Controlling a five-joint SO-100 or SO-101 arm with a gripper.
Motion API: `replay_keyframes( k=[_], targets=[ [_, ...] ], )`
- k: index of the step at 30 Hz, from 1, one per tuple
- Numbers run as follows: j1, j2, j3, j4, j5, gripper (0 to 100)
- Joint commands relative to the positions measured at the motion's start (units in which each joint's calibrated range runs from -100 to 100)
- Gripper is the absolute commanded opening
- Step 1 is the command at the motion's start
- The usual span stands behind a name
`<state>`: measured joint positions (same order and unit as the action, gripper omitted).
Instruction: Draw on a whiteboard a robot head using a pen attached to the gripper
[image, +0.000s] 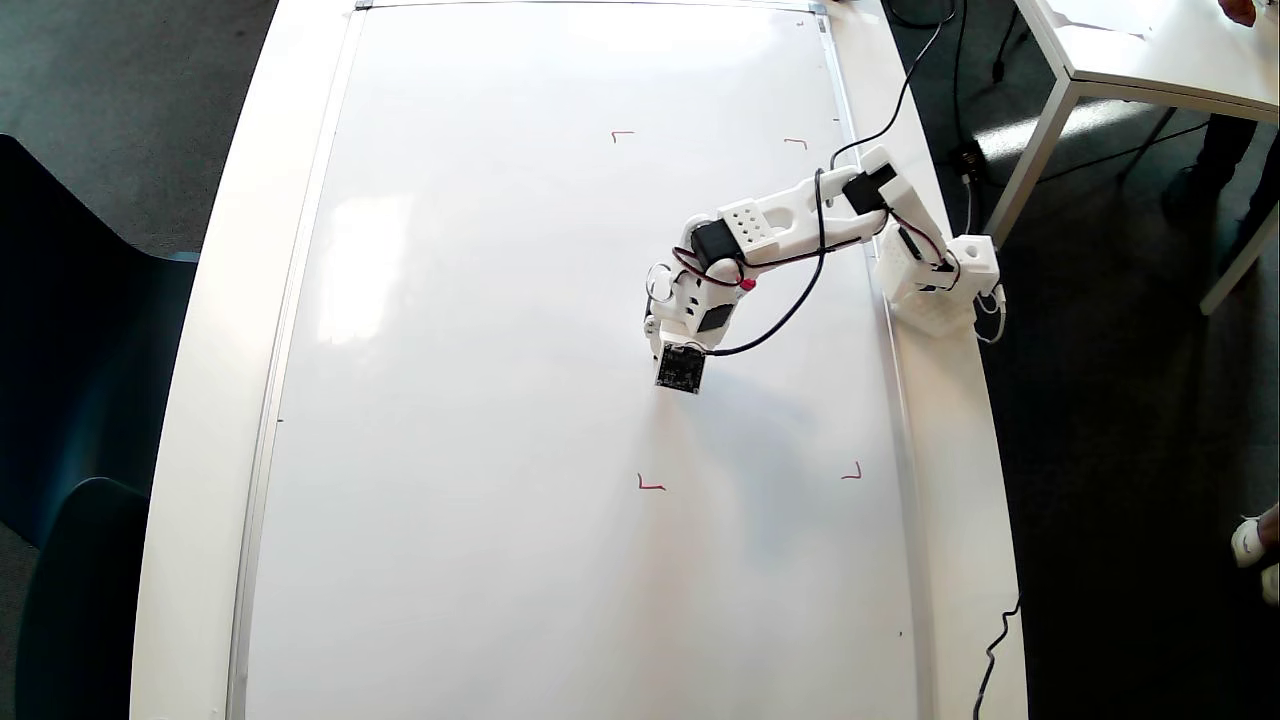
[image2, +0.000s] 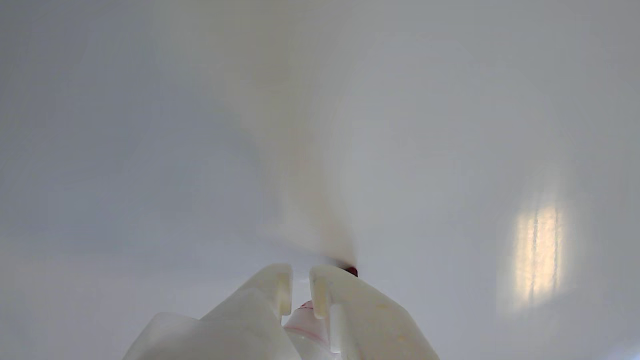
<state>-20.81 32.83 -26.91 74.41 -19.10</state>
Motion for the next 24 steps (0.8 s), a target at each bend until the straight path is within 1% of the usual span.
replay_keyframes(
  k=[1, 10, 14, 22, 24],
  targets=[
    [0.2, 0.2, -1.6, 0.2, -0.4, 1],
    [0.2, -0.3, 0.4, 0.3, -0.5, 1],
    [0.1, -0.4, 3.5, 0.3, -2.8, 1],
    [-1.5, -11.7, 20.2, -0.6, -3.3, 1],
    [-1.5, -14.2, 25.0, -0.6, -4.4, 1]
  ],
)
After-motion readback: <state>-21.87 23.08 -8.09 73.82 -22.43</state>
